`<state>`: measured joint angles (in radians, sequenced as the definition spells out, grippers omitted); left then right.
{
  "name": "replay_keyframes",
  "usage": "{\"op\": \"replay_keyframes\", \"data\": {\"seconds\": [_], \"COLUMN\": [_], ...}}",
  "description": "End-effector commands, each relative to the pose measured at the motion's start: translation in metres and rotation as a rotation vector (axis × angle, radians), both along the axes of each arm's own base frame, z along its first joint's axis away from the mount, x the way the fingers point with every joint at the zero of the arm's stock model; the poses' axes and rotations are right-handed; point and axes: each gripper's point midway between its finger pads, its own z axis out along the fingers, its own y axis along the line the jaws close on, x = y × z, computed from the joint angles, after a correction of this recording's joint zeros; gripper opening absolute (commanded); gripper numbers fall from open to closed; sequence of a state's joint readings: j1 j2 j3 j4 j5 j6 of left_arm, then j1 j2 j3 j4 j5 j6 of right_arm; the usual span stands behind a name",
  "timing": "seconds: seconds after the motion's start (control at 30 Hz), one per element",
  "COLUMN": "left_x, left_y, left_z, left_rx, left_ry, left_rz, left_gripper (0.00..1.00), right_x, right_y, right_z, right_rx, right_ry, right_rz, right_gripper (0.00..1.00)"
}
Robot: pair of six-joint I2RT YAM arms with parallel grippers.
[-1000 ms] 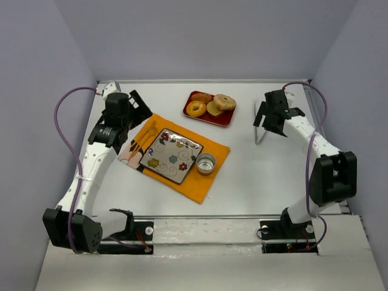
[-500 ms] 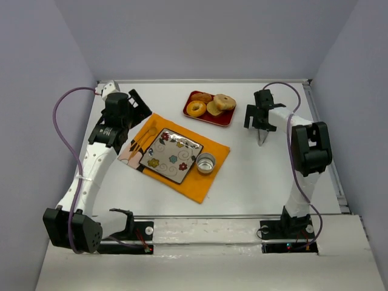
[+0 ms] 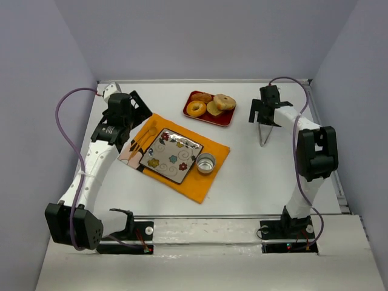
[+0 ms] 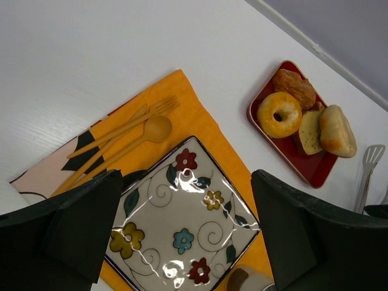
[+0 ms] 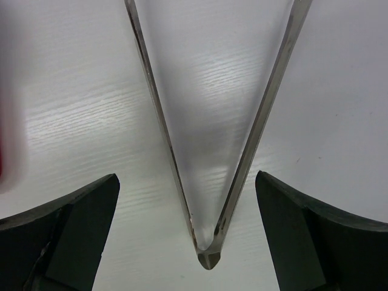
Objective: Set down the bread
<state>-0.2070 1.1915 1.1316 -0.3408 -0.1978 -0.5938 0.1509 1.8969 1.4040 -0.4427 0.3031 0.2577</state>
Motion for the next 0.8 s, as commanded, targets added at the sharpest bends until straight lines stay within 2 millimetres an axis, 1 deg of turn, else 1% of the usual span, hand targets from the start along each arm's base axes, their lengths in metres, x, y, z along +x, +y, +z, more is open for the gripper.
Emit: {"op": "replay_keyframes", "data": {"seconds": [0.0,0.1,0.17,0.2,0.23,0.27,0.3,0.37,0.4,0.43,0.47,0.5,0.53,0.57,0.63,0.67,0.73,0.77], "left_x": [0.008,0.010,0.012,0.014,0.015,0.017,0.019,0.021,0.022,0.023,0.024,0.024,0.024,0.023,0.022,0.020,0.019,0.018], "left_y": [0.005,0.005,0.005,0.004,0.004,0.003,0.002,0.002,0.001,0.001,0.000,0.000,0.001,0.001,0.001,0.002,0.003,0.004], "left_z": [0.009,0.009,0.010,0.008,0.007,0.007,0.009,0.009,0.008,0.009,0.009,0.010,0.010,0.008,0.008,0.009,0.010,0.010], "left_rx": [0.002,0.002,0.005,0.008,0.009,0.008,0.006,0.006,0.005,0.004,0.001,0.000,-0.001,-0.005,-0.007,-0.013,-0.015,-0.017], "left_ry": [-0.029,-0.026,-0.026,-0.017,-0.014,-0.012,-0.016,-0.013,-0.012,-0.013,-0.015,-0.016,-0.018,-0.016,-0.018,-0.021,-0.028,-0.030], "left_rz": [0.039,0.041,0.040,0.039,0.039,0.036,0.035,0.034,0.031,0.031,0.031,0.033,0.035,0.038,0.042,0.047,0.054,0.058], "left_gripper": [0.99,0.99,0.99,0.99,0.99,0.99,0.99,0.99,0.99,0.99,0.99,0.99,0.99,0.99,0.99,0.99,0.99,0.99], "right_x": [-0.004,-0.015,-0.018,-0.012,-0.014,-0.004,0.007,0.018,0.022,0.032,0.036,0.041,0.043,0.044,0.046,0.045,0.043,0.042], "right_y": [-0.020,-0.028,-0.020,-0.014,-0.011,-0.009,-0.009,-0.013,-0.017,-0.015,-0.025,-0.024,-0.033,-0.034,-0.042,-0.044,-0.047,-0.050], "right_z": [-0.002,-0.017,-0.031,-0.032,-0.039,-0.036,-0.039,-0.042,-0.049,-0.042,-0.048,-0.042,-0.051,-0.053,-0.054,-0.056,-0.054,-0.046], "right_rx": [0.007,0.016,0.046,0.071,0.083,0.088,0.086,0.083,0.086,0.093,0.101,0.105,0.106,0.104,0.094,0.084,0.066,0.047], "right_ry": [-0.004,0.040,0.077,0.077,0.095,0.081,0.078,0.075,0.084,0.060,0.067,0.048,0.059,0.067,0.067,0.074,0.075,0.064], "right_rz": [-0.051,-0.081,-0.048,-0.025,-0.013,-0.006,-0.008,-0.012,-0.023,-0.018,-0.037,-0.040,-0.073,-0.081,-0.106,-0.114,-0.109,-0.104], "right_gripper": [1.00,1.00,1.00,1.00,1.00,1.00,1.00,1.00,1.00,1.00,1.00,1.00,1.00,0.98,0.93,0.84,0.74,0.64]}}
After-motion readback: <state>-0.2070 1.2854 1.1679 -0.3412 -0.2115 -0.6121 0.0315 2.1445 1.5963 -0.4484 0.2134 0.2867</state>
